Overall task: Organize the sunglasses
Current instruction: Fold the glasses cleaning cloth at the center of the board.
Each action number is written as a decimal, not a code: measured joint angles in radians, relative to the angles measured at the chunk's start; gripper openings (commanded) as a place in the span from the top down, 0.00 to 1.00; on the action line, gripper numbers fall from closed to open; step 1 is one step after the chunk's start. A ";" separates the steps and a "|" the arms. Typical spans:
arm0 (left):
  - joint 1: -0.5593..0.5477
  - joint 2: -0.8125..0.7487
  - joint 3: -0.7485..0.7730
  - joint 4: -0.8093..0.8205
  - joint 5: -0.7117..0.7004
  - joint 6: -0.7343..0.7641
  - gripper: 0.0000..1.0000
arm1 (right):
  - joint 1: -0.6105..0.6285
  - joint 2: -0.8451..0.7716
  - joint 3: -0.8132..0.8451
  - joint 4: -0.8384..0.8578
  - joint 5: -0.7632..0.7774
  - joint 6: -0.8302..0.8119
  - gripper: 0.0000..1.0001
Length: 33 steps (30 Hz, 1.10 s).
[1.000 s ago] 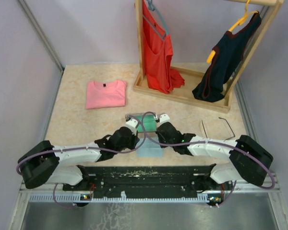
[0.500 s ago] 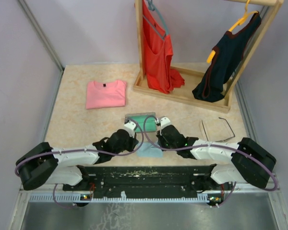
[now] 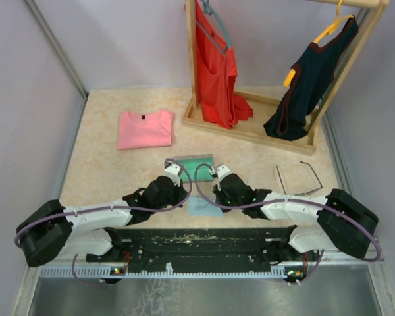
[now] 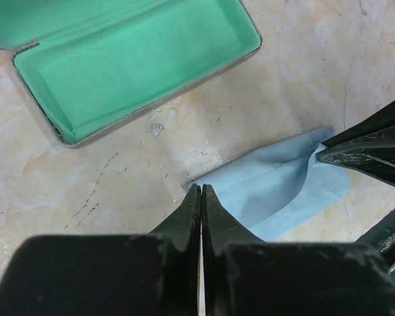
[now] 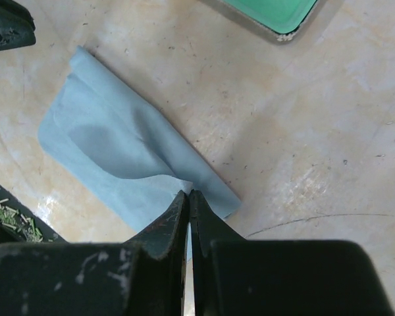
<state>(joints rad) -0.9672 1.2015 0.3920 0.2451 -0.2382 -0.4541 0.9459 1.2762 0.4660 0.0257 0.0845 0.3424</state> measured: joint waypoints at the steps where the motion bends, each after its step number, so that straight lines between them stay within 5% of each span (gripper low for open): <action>1: 0.002 0.000 0.000 -0.004 0.001 -0.003 1.00 | 0.003 0.000 0.000 -0.004 -0.002 -0.002 0.96; 11: 0.005 0.000 0.000 -0.010 0.031 -0.022 1.00 | 0.027 -0.018 0.002 -0.036 -0.013 -0.026 0.74; 26: 0.021 0.000 0.000 -0.050 0.040 -0.029 1.00 | 0.047 -0.138 0.034 -0.171 -0.092 -0.081 0.71; 33: 0.032 -0.042 0.000 -0.084 0.047 -0.040 0.77 | 0.049 -0.232 0.040 -0.296 0.070 -0.002 0.66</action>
<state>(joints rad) -0.9352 1.1591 0.3920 0.1612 -0.1909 -0.4938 0.9947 1.0439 0.5056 -0.2707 0.1543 0.3401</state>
